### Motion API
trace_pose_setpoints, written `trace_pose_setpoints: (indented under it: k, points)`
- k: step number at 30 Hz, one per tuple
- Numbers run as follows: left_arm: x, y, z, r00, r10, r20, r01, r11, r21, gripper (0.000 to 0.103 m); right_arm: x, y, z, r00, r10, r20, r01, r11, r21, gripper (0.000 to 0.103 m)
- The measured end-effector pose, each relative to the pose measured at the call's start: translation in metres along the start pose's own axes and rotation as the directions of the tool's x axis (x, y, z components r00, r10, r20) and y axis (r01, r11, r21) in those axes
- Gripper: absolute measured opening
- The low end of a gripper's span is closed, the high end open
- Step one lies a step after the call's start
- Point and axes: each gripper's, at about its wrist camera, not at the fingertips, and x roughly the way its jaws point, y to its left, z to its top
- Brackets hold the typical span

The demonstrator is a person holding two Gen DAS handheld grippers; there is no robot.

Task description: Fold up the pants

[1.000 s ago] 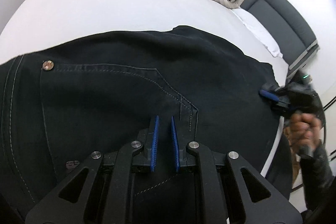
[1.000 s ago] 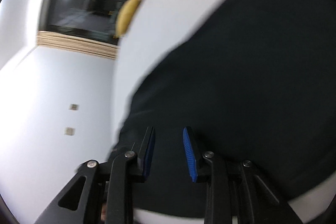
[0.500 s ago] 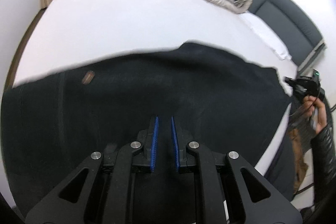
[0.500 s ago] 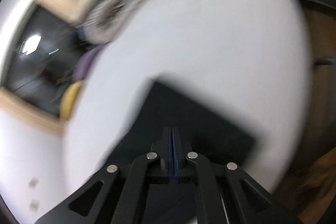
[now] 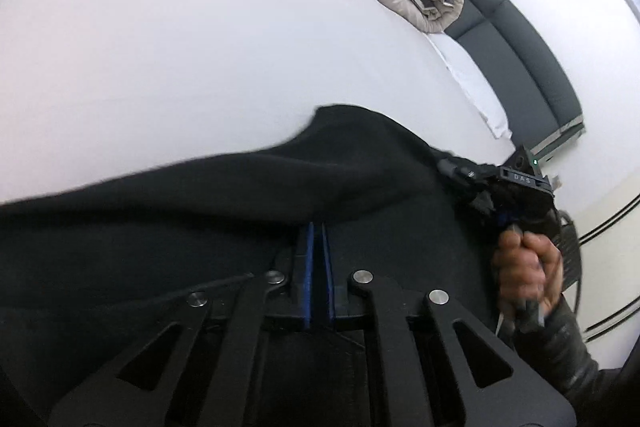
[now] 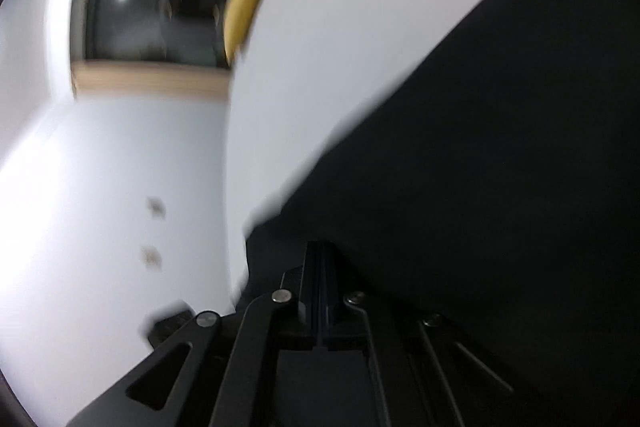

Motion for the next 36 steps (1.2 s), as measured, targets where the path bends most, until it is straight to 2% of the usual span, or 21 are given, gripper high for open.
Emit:
trace_pose_setpoints:
  k: [2,4,6,7,9,11,12,13,14,16,17,19,21,24,25,27,29,30,32,34,36]
  points:
    - [-0.001,0.003,0.002,1.0,-0.015,0.0,0.015,1.0,0.005,0.007,-0.03,-0.009,0.022,0.993,-0.023,0.115,0.022,1.0,0.014,0.0]
    - [-0.003,0.004,0.002,1.0,-0.022,0.003,0.022,1.0,0.009,0.007,-0.063,-0.022,0.043,0.966,-0.102,0.239,0.1,0.995,0.02,0.0]
    - [-0.009,0.009,0.001,1.0,-0.019,0.011,0.019,1.0,0.016,0.007,-0.1,-0.045,0.064,0.934,-0.142,0.329,0.119,0.989,0.088,0.0]
    - [-0.017,0.011,0.001,1.0,-0.004,0.021,0.004,1.0,0.022,0.007,-0.12,-0.055,0.072,0.914,-0.174,0.366,0.139,0.983,0.119,0.0]
    - [-0.039,0.024,0.006,0.999,0.031,0.043,-0.033,0.999,0.029,0.007,-0.164,-0.066,0.084,0.845,-0.272,0.461,0.203,0.96,0.194,0.0]
    - [-0.071,0.035,0.006,0.989,0.115,0.091,-0.119,0.992,0.033,0.007,-0.199,-0.065,0.087,0.776,-0.37,0.511,0.267,0.927,0.265,0.0]
    - [-0.086,0.043,0.005,0.984,0.141,0.106,-0.145,0.989,0.025,0.007,-0.208,-0.057,0.081,0.772,-0.36,0.524,0.261,0.931,0.255,0.003]
    - [-0.106,0.049,0.003,0.97,0.2,0.135,-0.202,0.979,0.003,0.007,-0.213,-0.046,0.072,0.772,-0.342,0.535,0.258,0.939,0.227,0.005]
    - [-0.121,0.052,-0.001,0.957,0.239,0.163,-0.24,0.971,-0.014,0.007,-0.209,-0.029,0.061,0.787,-0.308,0.534,0.253,0.951,0.175,0.005]
    - [-0.148,0.055,-0.012,0.948,0.245,0.203,-0.24,0.97,-0.051,0.007,-0.186,0.005,0.032,0.875,-0.185,0.447,0.187,0.982,0.041,0.005]
    - [-0.159,0.053,-0.022,0.944,0.243,0.223,-0.234,0.97,-0.067,0.007,-0.167,0.013,0.012,0.905,-0.145,0.399,0.161,0.987,-0.006,0.005]
    - [-0.17,0.054,-0.04,0.939,0.259,0.227,-0.249,0.966,-0.071,0.007,-0.121,0.037,-0.036,0.963,-0.062,0.262,0.09,0.991,-0.096,0.006]
    - [-0.167,0.063,-0.056,0.937,0.292,0.193,-0.279,0.956,-0.091,0.007,-0.069,0.047,-0.081,0.995,-0.001,0.098,0.014,0.991,-0.136,0.006]
    - [-0.164,0.076,-0.076,0.943,0.275,0.189,-0.26,0.96,-0.101,0.007,0.006,0.05,-0.136,0.996,0.024,-0.086,-0.036,0.989,-0.146,0.006]
    - [-0.164,0.077,-0.078,0.942,0.277,0.189,-0.262,0.96,-0.103,0.007,0.024,0.043,-0.144,0.992,-0.013,-0.122,-0.004,0.991,-0.136,0.0]
    - [-0.16,0.074,-0.077,0.934,0.31,0.175,-0.301,0.95,-0.078,0.007,0.024,0.035,-0.138,0.994,-0.016,-0.111,0.0,0.99,-0.138,0.0]
    - [-0.145,0.069,-0.079,0.93,0.327,0.169,-0.32,0.945,-0.066,0.007,0.002,0.03,-0.12,0.999,-0.046,-0.024,0.043,0.989,-0.141,0.0]
    - [-0.144,0.072,-0.079,0.931,0.324,0.17,-0.316,0.946,-0.073,0.007,-0.032,0.014,-0.136,0.998,-0.06,0.023,0.063,0.99,-0.127,0.0]
    - [-0.141,0.075,-0.082,0.936,0.308,0.17,-0.297,0.951,-0.087,0.007,-0.062,-0.008,-0.093,0.989,-0.065,0.131,0.07,0.997,-0.033,0.0]
    - [-0.139,0.08,-0.084,0.941,0.294,0.167,-0.283,0.955,-0.088,0.007,-0.094,-0.025,-0.066,0.971,-0.09,0.222,0.086,0.996,0.029,0.0]
    - [-0.138,0.081,-0.077,0.943,0.292,0.161,-0.282,0.956,-0.084,0.007,-0.128,-0.036,-0.039,0.933,-0.17,0.318,0.166,0.985,0.039,0.0]
